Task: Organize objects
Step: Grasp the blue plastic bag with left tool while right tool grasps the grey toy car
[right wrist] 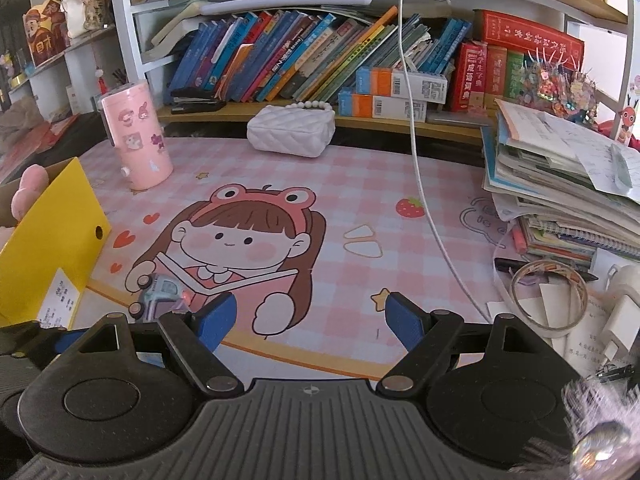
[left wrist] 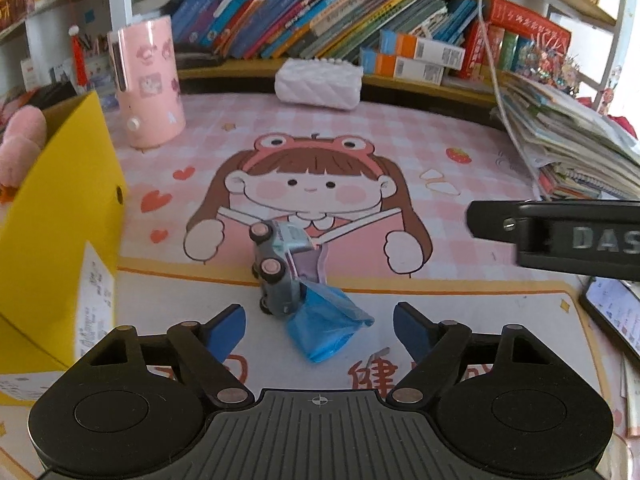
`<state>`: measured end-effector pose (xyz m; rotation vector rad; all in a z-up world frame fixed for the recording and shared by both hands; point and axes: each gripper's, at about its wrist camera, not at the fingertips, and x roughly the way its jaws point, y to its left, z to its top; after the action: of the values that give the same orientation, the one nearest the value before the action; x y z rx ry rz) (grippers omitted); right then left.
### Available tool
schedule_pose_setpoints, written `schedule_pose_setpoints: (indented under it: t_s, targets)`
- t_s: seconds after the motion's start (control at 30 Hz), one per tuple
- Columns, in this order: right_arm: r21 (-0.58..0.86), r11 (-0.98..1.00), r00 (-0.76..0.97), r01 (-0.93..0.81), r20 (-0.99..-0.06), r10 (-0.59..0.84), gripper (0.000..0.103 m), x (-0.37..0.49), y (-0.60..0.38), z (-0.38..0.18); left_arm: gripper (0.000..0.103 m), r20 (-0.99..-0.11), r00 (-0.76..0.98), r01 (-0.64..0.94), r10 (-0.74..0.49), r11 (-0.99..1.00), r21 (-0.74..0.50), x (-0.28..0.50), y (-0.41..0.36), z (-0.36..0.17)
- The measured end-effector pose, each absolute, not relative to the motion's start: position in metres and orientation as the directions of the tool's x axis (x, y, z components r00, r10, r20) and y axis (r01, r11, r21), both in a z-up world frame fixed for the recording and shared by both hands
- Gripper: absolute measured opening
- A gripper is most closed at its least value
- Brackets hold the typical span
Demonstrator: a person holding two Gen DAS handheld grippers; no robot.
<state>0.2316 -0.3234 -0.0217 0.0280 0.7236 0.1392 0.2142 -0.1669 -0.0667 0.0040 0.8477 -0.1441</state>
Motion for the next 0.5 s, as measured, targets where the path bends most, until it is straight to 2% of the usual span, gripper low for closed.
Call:
schedule_pose_setpoints:
  t_s: [0.1, 0.27, 0.33, 0.43, 0.5]
  targets:
    - [0.065, 0.992, 0.741, -0.111, -0.66, 0.126, 0.081, 0.232, -0.327, -0.022, 0.081, -0.761, 0.638, 0.113, -0.117, 0.992, -0.057, 0.22, -0.167, -0.073]
    - [0.059, 0.993, 0.738, -0.098, -0.666, 0.112, 0.081, 0.231, -0.332, -0.022, 0.055, -0.772, 0.628, 0.104, -0.097, 0.994, -0.04, 0.223, -0.167, -0.08]
    - [0.058, 0.994, 0.737, -0.095, -0.667, 0.109, 0.081, 0.23, -0.332, -0.023, 0.039, -0.769, 0.63, 0.119, -0.105, 0.992, -0.039, 0.221, -0.166, -0.08]
    - [0.062, 0.993, 0.736, -0.097, -0.667, 0.113, 0.081, 0.23, -0.331, -0.022, 0.026, -0.769, 0.626, 0.126, -0.131, 0.99, -0.065, 0.216, -0.16, -0.076]
    - [0.065, 0.992, 0.737, -0.104, -0.665, 0.121, 0.08, 0.229, -0.328, -0.022, 0.023, -0.766, 0.629, 0.125, -0.134, 0.99, -0.071, 0.212, -0.155, -0.074]
